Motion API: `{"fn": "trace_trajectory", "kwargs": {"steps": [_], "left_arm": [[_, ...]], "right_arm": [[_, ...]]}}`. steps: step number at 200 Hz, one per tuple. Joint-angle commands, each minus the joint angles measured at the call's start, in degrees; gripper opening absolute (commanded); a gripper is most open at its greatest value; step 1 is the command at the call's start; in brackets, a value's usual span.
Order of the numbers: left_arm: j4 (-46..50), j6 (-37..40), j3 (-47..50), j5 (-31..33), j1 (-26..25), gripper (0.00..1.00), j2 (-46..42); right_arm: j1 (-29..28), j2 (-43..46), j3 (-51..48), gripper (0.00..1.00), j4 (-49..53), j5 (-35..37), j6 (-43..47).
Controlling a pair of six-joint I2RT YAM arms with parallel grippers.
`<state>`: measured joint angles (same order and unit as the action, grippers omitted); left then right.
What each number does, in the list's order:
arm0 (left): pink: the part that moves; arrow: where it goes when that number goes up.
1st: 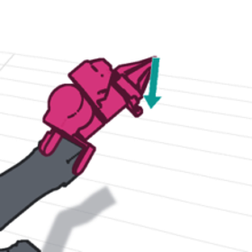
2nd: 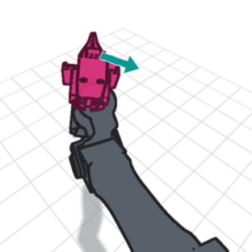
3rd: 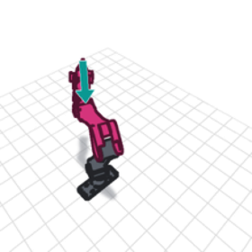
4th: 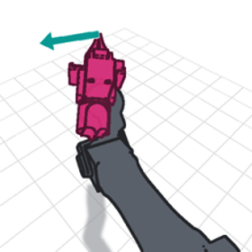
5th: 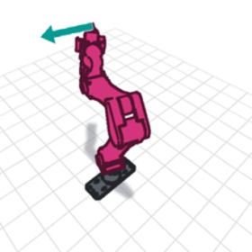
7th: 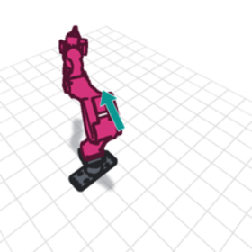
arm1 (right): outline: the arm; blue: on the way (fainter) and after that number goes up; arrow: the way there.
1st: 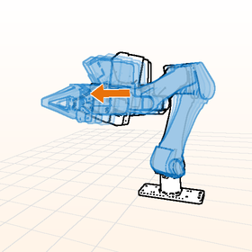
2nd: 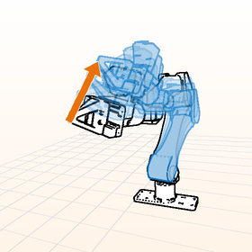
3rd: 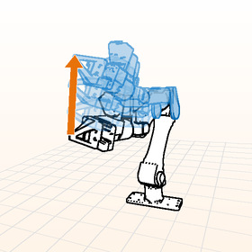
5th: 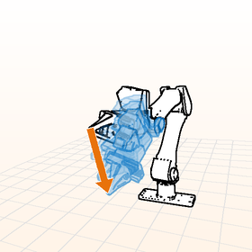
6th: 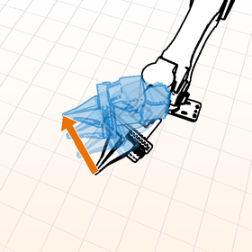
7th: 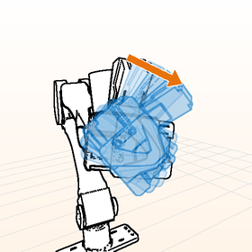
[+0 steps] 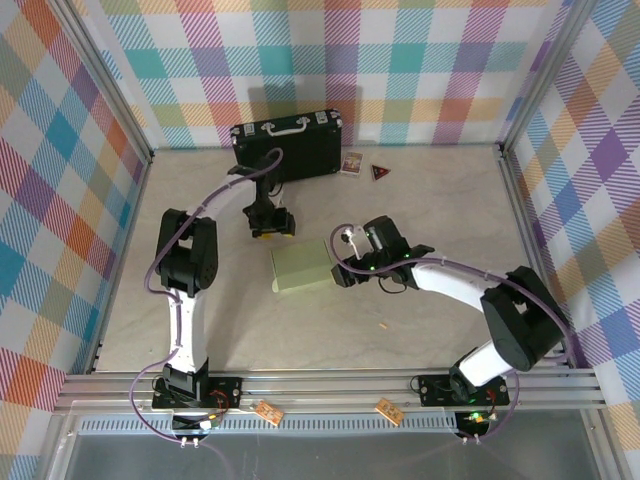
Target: Fold the paper box
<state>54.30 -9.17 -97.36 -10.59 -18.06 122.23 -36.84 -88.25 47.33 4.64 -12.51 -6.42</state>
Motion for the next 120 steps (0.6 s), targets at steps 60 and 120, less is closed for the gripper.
{"fn": "trace_trajectory", "kwargs": {"steps": [60,120], "left_arm": [[-11.1,-6.1,17.4,-0.1,1.1,0.67,-17.9],[-15.9,-4.6,22.0,-6.1,3.1,0.72,-19.7]], "right_arm": [[-1.6,-4.3,6.0,0.63,6.0,-9.8,0.0],[-1.6,-5.8,7.5,0.6,9.4,-3.8,0.3]]}}
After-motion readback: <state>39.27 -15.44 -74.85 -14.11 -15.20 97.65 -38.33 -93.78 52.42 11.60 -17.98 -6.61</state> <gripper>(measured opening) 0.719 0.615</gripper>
